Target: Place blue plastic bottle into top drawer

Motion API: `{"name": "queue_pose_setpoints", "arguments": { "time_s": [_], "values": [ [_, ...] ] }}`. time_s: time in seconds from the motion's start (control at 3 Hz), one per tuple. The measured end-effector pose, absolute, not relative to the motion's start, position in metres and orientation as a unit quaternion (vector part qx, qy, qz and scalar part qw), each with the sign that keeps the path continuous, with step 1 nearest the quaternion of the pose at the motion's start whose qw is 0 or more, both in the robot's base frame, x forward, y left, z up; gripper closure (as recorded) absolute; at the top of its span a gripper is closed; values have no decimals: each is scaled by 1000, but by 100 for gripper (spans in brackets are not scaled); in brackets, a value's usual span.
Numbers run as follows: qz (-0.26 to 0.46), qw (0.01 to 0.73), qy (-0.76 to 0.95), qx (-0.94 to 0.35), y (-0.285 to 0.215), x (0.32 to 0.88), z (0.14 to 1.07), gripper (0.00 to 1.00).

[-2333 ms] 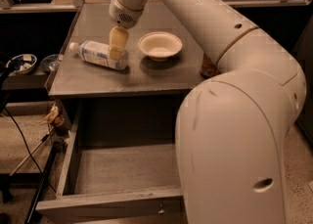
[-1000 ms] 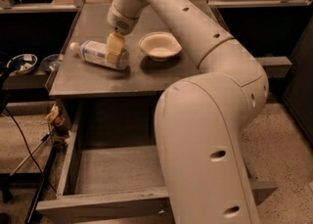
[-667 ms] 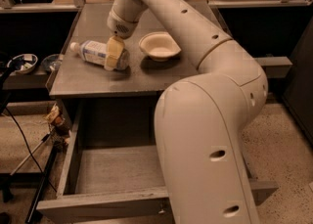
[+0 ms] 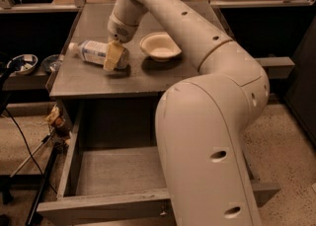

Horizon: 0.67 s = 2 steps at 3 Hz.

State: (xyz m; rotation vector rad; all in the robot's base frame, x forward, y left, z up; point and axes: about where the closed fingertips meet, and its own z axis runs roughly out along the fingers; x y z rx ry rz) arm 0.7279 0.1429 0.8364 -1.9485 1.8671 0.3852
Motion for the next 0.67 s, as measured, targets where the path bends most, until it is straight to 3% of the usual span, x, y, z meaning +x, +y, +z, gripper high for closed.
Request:
{"name": "queue_pose_setpoints", "arguments": {
  "time_s": [0.67],
  "values": [
    [138, 206, 670, -699, 143, 728, 836, 73]
  ]
}}
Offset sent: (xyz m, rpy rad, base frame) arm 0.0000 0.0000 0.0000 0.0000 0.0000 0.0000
